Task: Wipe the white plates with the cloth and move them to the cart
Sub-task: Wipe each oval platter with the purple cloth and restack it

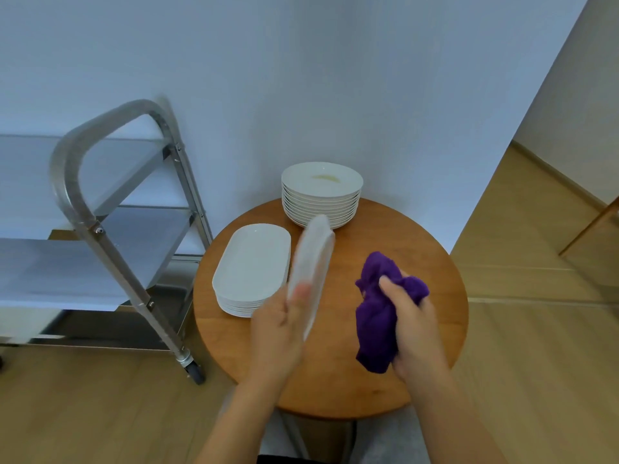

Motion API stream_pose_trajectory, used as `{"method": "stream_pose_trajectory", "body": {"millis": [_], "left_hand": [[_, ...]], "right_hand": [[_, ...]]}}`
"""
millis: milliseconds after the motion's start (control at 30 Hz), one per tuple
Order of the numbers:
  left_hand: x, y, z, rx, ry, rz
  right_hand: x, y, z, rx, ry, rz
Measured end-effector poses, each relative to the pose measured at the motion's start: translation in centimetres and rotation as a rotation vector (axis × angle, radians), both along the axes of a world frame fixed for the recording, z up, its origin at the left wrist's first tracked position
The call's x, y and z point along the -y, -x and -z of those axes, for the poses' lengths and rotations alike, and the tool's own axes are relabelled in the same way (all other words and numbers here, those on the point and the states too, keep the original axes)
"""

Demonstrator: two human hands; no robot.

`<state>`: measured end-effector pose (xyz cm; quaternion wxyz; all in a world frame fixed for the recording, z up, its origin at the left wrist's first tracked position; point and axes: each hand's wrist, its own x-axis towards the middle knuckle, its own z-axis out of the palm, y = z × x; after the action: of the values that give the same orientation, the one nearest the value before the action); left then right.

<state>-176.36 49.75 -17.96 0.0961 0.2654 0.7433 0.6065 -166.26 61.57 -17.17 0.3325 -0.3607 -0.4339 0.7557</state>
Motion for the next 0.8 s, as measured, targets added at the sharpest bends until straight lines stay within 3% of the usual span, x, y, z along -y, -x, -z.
{"method": "stream_pose_trajectory", "body": {"millis": [100, 167, 233, 367, 433, 567, 633, 800], "left_hand": [[-0.3, -0.7, 1.1, -0.598, 0.365, 0.143], [-0.2, -0.8, 1.6, -0.881, 0.403, 0.141], [-0.3, -0.6, 2.2, -1.021, 0.362, 0.12], [0.2, 0.0, 2.7, -1.081, 0.408, 0.117], [0.6, 0.7, 2.6, -0.885, 0.394, 0.079], [2.1, 3.4, 2.5, -0.063, 0.377, -0.224], [2.5, 4.9, 2.5, 0.274, 0.274, -0.184], [3.5, 7.2, 2.3, 0.424, 0.238, -0.154]], "right_hand": [[0.2, 0.0, -1.7, -0.11, 0.159, -0.121], [0.2, -0.3, -2.0, -0.057, 0.172, -0.146], [0.0, -0.7, -1.7, 0.013, 0.175, -0.144], [-0.5, -1.1, 0.0, 0.083, 0.222, -0.042], [-0.6, -1.4, 0.7, 0.06, 0.275, -0.023], [-1.6, -1.9, 1.0, 0.033, 0.321, -0.052], [-2.1, -1.6, 1.0, 0.043, 0.309, -0.085], [-2.9, 0.6, 1.0, 0.105, 0.254, -0.136]]}}
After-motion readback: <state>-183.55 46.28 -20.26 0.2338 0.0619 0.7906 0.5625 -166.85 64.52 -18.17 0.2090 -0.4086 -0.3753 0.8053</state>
